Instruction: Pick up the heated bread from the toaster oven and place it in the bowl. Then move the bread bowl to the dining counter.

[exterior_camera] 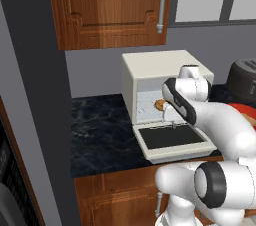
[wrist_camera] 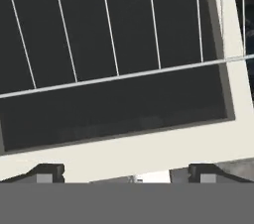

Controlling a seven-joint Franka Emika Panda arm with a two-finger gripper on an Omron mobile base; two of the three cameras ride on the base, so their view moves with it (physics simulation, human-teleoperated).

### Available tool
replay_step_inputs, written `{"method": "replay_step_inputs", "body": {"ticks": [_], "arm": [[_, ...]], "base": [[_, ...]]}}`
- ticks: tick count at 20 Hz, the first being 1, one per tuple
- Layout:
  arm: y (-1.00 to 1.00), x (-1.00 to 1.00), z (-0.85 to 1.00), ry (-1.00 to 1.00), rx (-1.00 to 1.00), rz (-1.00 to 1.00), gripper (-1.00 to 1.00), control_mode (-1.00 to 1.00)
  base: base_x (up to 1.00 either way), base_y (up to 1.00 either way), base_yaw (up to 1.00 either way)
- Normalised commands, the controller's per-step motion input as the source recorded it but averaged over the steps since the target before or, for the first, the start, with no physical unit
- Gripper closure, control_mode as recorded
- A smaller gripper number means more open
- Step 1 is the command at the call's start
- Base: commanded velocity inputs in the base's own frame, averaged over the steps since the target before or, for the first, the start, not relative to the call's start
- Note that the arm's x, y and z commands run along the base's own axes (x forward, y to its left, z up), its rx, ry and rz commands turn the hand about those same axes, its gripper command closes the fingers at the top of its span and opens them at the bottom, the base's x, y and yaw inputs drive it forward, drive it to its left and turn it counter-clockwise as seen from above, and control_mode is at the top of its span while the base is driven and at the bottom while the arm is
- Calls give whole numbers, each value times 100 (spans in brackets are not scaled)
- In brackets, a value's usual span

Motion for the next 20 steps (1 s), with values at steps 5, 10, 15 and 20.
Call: {"method": "replay_step_inputs", "body": {"ticks": [5,10,15,20], "arm": [[25,27,100,-33,0,-12,-100,-100],[32,59,62,-18,2,-9,-100,-100],[9,20,-20,-1,3,-10,-100,-100],[5,6,-67,0,-5,-7,-100,-100]], "base": [[0,0,0],[0,0,0],[0,0,0],[0,0,0]]}}
